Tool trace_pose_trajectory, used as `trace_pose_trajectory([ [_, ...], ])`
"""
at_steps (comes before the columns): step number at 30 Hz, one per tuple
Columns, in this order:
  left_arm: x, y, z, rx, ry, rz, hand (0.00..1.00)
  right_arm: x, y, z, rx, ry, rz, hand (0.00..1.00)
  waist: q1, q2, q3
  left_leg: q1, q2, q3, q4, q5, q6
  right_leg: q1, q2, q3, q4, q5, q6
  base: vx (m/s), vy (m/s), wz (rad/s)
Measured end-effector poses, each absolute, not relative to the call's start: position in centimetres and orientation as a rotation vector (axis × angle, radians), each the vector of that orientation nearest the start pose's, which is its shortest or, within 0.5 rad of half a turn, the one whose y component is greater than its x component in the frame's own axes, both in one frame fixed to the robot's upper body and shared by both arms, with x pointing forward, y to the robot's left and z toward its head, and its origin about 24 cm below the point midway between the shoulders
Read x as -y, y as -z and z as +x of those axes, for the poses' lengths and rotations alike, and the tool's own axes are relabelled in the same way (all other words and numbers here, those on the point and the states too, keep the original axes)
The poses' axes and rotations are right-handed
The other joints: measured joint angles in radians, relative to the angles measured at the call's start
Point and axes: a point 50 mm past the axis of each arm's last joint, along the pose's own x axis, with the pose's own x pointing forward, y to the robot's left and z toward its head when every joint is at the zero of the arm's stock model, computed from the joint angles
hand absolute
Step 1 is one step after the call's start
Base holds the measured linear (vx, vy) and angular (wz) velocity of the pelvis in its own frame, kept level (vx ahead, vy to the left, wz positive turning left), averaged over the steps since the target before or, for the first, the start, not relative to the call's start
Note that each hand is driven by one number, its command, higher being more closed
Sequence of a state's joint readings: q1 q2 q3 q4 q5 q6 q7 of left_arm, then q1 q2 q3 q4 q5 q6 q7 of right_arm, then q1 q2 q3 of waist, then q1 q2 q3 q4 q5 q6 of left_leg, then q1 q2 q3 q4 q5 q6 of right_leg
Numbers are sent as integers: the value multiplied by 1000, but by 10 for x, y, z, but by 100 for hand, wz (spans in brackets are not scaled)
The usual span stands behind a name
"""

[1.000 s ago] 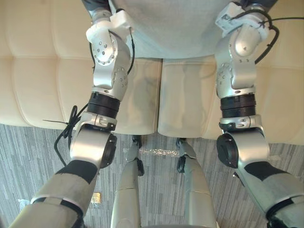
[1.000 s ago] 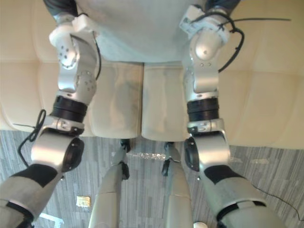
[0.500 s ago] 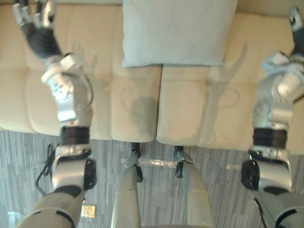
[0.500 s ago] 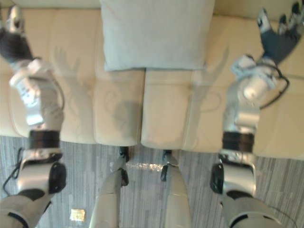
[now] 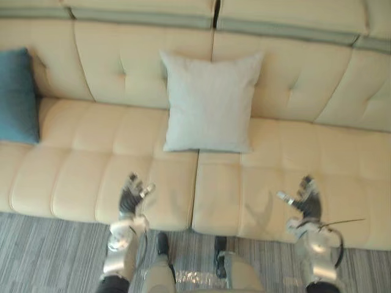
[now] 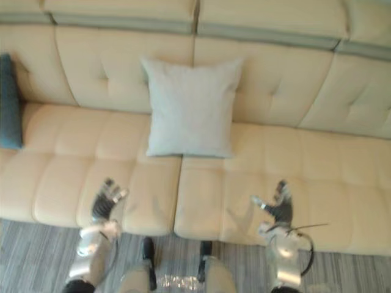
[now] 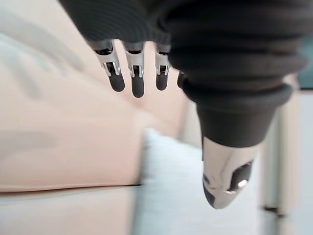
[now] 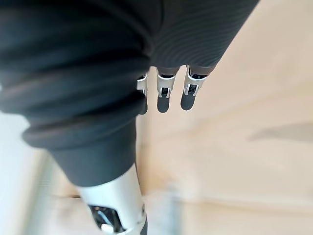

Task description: Pick up cushions and gather them together orderly.

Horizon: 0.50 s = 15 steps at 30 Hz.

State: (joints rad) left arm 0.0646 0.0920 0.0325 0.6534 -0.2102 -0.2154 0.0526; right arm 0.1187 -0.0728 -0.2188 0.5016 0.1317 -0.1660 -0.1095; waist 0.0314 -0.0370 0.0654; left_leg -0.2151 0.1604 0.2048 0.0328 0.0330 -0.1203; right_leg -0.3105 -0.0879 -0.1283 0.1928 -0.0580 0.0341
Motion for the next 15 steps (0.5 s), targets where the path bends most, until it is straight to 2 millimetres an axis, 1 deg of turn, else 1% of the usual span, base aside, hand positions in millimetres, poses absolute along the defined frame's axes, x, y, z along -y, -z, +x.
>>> trace_pose_trajectory([
  [2, -188, 120, 159, -679, -210, -66, 0, 221, 104, 155, -604, 408, 72, 0, -1, 13, -32, 44, -2, 8, -19, -6, 2, 46, 0, 5, -35, 7, 12, 28, 33, -8],
  [3, -187, 124, 155, -704, -212, -67, 0, 220, 108, 151, -627, 409, 77, 0, -1, 17, -36, 50, -2, 8, -22, -8, 1, 55, 1, 5, -42, 9, 15, 29, 39, -5],
  [5, -183, 138, 139, -805, -209, -54, 0, 215, 127, 131, -752, 411, 96, 0, -2, 29, -52, 79, -10, 10, -34, -11, 1, 93, 3, 11, -83, 25, 23, 34, 47, -8],
  [8, -185, 147, 125, -884, -214, -27, 0, 212, 141, 113, -864, 417, 106, 0, -2, 36, -57, 123, -14, 14, -54, -13, 0, 148, 7, 25, -140, 50, 28, 35, 39, -12],
  [11, -189, 151, 117, -929, -224, -6, 0, 214, 148, 102, -927, 432, 101, 0, -8, 35, -64, 150, -22, 15, -66, -17, -7, 186, 10, 28, -188, 75, 31, 37, 18, -6],
  [12, -189, 151, 116, -935, -219, 1, 0, 215, 149, 101, -934, 438, 102, 0, -9, 35, -65, 151, -24, 12, -66, -18, -8, 193, 9, 28, -197, 79, 31, 32, 13, 6],
  [14, -190, 154, 111, -958, -213, 14, 0, 217, 151, 99, -960, 451, 109, 0, -22, 32, -68, 156, -33, -1, -66, -18, -6, 213, 5, 28, -223, 93, 29, 41, 17, 8],
  [15, -190, 154, 110, -964, -211, 17, 0, 216, 152, 99, -962, 449, 109, 0, -22, 32, -67, 158, -34, -2, -66, -18, -6, 216, 4, 29, -227, 94, 30, 44, 13, 4],
])
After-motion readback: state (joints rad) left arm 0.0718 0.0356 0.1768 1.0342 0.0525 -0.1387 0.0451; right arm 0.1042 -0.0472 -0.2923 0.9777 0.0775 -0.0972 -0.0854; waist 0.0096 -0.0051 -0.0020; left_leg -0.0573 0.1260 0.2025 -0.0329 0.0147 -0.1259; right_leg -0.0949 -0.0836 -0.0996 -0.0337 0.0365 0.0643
